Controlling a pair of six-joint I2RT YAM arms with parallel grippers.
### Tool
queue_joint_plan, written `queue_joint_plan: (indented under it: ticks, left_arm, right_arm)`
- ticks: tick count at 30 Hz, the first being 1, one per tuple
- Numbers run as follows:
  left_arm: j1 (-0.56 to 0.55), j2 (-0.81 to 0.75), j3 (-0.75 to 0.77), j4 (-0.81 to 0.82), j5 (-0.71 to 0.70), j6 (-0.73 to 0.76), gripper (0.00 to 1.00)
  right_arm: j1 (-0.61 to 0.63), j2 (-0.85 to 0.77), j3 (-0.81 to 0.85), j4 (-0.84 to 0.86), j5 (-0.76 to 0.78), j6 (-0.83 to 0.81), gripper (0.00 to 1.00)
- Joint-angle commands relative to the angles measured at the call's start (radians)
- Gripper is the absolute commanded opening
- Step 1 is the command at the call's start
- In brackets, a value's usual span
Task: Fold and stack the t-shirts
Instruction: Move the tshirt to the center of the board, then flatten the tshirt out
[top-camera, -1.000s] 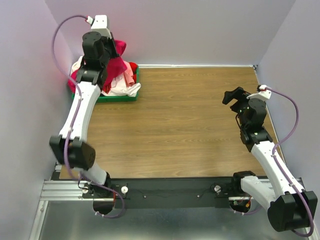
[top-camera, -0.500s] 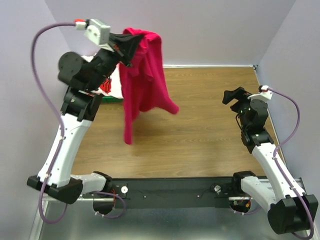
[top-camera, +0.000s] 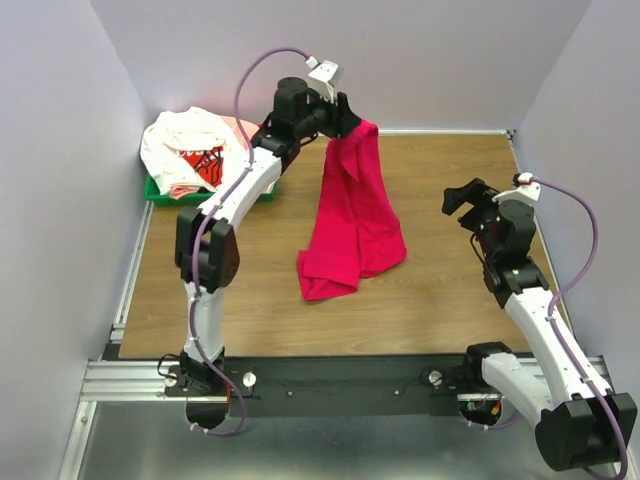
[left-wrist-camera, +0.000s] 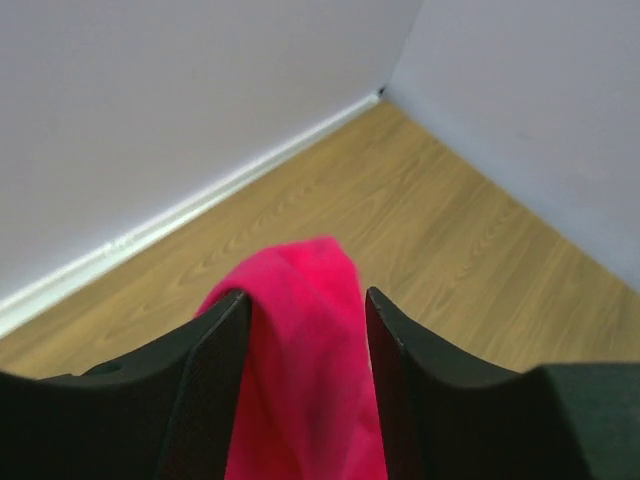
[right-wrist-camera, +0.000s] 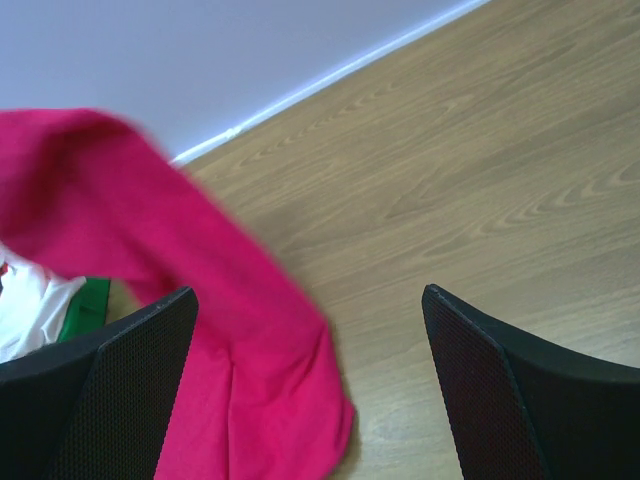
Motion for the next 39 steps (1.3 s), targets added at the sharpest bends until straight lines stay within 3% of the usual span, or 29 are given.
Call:
queue_joint_plan:
  ticks: [1, 2, 3, 6, 8, 9, 15, 21, 39]
  left_arm:
    - [-0.011, 0.037, 0.058, -0.132, -0.056, 0.023, 0.59]
    - [-0.018, 0.005, 0.003, -0.094, -0.056, 0.023, 0.59]
    - [-0.029, -0.033, -0.064, -0.067, -0.15, 0.028, 0.6]
    - [-0.069, -0.196, -0.409, 0.015, -0.27, 0.024, 0.61]
    - [-0.095, -0.29, -0.528, 0.046, -0.335, 0.004, 0.61]
    - [-0.103, -0.316, -0.648, 0.055, -0.344, -0.009, 0.61]
    - [-0.199, -0.446, -0.996, 0.119, -0.35, -0.101, 0.61]
    - [-0.29, -0.459, -1.079, 0.175, -0.33, -0.15, 0.62]
    - [-0.397, -0.304, -1.035, 0.202, -0.361, -0.161, 0.63]
  right_arm:
    - [0.005, 0.034, 0.003, -0.061, -0.076, 0.009, 0.99]
    - [0.005, 0.047, 0.0, -0.063, -0.09, 0.008, 0.99]
    - [0.005, 0.063, -0.002, -0.059, -0.12, 0.008, 0.99]
    - [0.007, 0.149, 0.004, -0.055, -0.165, 0.022, 0.95]
    - [0.007, 0.23, 0.015, -0.044, -0.234, 0.029, 0.91]
    - [0.008, 0.255, 0.018, -0.044, -0.248, 0.035, 0.9]
    - [0.075, 0.45, 0.045, 0.045, -0.262, 0.039, 0.89]
    - [0.177, 0.602, 0.121, 0.051, -0.173, 0.028, 0.87]
    - [0.192, 0.766, 0.162, 0.051, -0.139, 0.029, 0.83]
